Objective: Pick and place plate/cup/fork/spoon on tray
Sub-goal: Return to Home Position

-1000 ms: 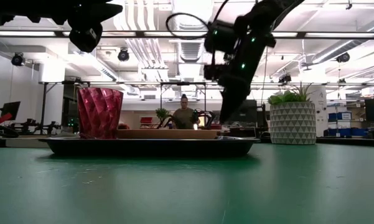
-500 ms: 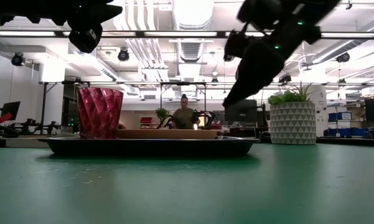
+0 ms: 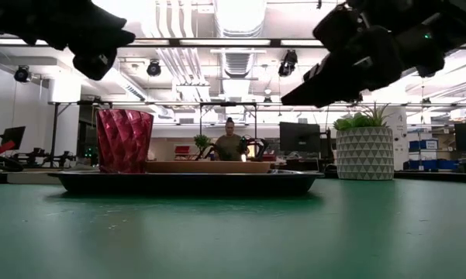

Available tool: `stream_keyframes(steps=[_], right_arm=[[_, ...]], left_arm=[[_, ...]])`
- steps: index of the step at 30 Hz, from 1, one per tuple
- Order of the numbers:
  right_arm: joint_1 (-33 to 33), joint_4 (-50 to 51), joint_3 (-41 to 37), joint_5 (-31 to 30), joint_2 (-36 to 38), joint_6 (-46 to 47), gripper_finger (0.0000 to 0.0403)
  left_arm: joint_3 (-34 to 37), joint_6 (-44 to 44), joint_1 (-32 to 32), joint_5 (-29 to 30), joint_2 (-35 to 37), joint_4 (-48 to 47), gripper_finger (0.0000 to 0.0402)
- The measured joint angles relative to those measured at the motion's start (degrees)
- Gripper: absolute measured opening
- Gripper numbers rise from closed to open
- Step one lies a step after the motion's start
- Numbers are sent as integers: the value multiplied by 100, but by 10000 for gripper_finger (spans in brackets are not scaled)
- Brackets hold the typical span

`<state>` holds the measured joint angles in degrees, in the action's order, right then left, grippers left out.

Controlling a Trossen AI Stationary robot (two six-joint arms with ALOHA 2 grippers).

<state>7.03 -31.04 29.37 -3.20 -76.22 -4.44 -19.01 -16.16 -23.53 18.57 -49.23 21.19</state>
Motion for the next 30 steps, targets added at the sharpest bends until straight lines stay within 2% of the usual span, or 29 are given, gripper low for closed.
stream_keyframes(steps=[5,14,21,30], right_arm=[[-15,-98,-343,-2,516,-229,9],[-17,-108,-895,-25,1695,-390,9],[-17,-90,-1592,-448,2694,-370,9],[-17,-8,-2320,-604,3987,-417,9]], left_arm=[[161,179,-70,0,492,-175,83],[1012,607,-57,144,1520,88,83],[1438,830,-57,146,2572,44,83],[1849,1096,-57,144,3581,-147,83]])
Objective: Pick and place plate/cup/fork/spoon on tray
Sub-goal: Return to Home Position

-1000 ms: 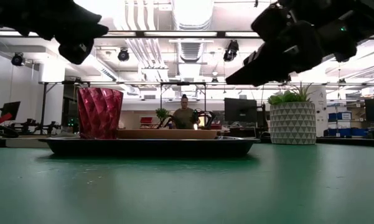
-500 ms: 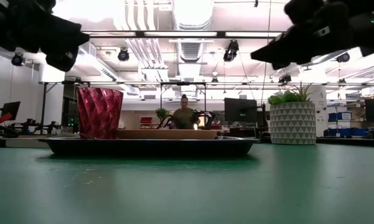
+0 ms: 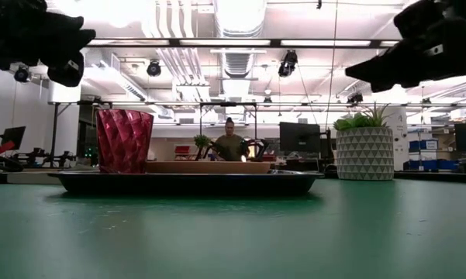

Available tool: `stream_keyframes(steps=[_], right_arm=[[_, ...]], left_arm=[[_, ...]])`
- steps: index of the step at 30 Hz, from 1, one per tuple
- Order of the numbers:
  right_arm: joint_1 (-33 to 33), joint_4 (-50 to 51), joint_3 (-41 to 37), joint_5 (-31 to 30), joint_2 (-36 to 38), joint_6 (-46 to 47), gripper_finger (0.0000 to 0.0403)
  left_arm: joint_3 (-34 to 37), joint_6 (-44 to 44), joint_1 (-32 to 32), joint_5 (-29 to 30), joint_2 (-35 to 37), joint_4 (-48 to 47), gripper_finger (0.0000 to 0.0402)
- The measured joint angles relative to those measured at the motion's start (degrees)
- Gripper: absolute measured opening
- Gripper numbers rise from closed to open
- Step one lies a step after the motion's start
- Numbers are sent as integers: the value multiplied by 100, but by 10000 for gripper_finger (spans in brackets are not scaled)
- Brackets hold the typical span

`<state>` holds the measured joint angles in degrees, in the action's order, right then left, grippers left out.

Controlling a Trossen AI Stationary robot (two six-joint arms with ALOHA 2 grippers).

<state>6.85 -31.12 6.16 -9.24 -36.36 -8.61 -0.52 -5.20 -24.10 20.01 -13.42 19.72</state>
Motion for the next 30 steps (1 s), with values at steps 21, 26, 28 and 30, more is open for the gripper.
stream_keyframes(steps=[21,26,28,30], right_arm=[[-2,1970,-364,-462,2457,-304,9],[-2,2303,-439,-600,2892,-454,9],[0,2462,-471,-594,3068,-449,9],[0,2617,-521,-594,3258,-449,9]], left_arm=[[14,-189,0,-2,218,-744,83],[17,-189,0,-2,225,-735,83],[18,-193,0,-2,224,-695,83],[18,-193,0,-2,215,-675,83]])
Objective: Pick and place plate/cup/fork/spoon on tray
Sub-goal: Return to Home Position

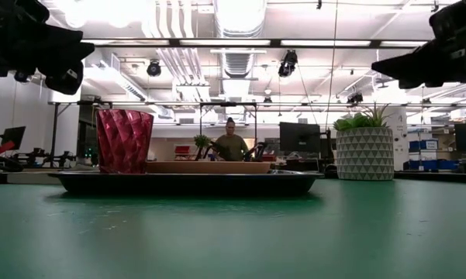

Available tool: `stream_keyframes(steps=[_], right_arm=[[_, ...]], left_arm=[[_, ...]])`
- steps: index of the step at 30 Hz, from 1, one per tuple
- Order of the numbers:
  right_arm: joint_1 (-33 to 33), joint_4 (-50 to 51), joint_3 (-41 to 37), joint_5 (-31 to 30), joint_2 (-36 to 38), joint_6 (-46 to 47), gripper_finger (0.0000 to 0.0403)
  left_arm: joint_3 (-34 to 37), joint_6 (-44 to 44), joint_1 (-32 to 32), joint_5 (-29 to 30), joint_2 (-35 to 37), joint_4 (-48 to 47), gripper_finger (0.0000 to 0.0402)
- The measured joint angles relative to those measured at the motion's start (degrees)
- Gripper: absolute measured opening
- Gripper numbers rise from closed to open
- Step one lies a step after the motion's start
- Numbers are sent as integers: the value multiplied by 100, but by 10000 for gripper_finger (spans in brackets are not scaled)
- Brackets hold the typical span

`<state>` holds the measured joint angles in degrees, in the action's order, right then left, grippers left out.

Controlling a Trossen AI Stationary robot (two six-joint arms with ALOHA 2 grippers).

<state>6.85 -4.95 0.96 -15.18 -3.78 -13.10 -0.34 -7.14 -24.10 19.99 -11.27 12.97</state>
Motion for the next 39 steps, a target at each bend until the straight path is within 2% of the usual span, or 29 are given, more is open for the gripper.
stream_keyframes(steps=[4,10,13,17,24,39], right_arm=[[0,155,-25,13,359,2,9],[0,157,-25,70,336,-146,9],[0,164,-27,478,372,-4,9],[2,172,-27,1031,333,662,9],[2,181,-29,1069,132,1344,9],[2,174,-33,1067,49,1311,9]], left_arm=[[2,-4,0,0,-23,2,83],[4,0,0,0,-32,2,83],[7,2,0,-1,-64,6,83],[7,363,0,0,-142,10,83],[9,455,0,-1,-242,27,83],[9,455,0,0,-715,13,83]])
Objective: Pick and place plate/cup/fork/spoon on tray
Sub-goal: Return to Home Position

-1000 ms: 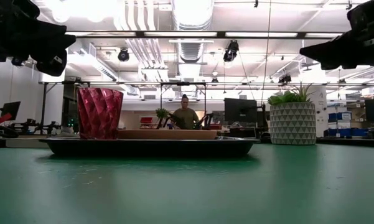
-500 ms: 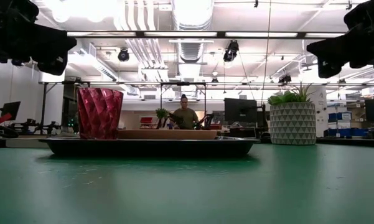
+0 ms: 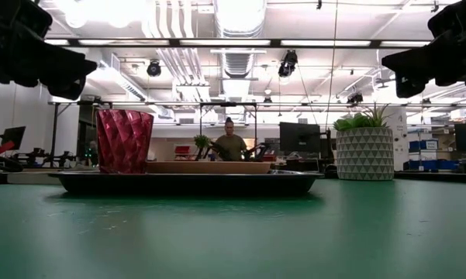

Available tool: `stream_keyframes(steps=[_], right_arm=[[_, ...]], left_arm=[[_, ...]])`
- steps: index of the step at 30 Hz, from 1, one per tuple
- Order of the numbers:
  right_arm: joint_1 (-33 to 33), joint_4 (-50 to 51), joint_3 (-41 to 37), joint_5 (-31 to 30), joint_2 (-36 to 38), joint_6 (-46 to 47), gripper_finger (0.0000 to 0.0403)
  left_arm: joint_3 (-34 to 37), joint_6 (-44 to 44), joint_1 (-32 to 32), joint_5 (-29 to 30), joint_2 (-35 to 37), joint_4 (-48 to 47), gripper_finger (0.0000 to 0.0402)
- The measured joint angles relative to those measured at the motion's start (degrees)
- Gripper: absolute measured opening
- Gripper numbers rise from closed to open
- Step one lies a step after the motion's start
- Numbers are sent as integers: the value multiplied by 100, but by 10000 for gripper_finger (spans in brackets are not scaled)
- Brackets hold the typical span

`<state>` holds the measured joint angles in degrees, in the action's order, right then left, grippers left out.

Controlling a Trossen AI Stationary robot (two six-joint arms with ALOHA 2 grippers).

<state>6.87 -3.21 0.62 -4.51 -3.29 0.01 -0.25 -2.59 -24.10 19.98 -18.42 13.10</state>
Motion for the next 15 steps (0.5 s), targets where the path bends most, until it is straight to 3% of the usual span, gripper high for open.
stream_keyframes(steps=[15], right_arm=[[0,1,-2,0,0,0,9]], left_arm=[[0,0,1,-1,-635,5,84]])
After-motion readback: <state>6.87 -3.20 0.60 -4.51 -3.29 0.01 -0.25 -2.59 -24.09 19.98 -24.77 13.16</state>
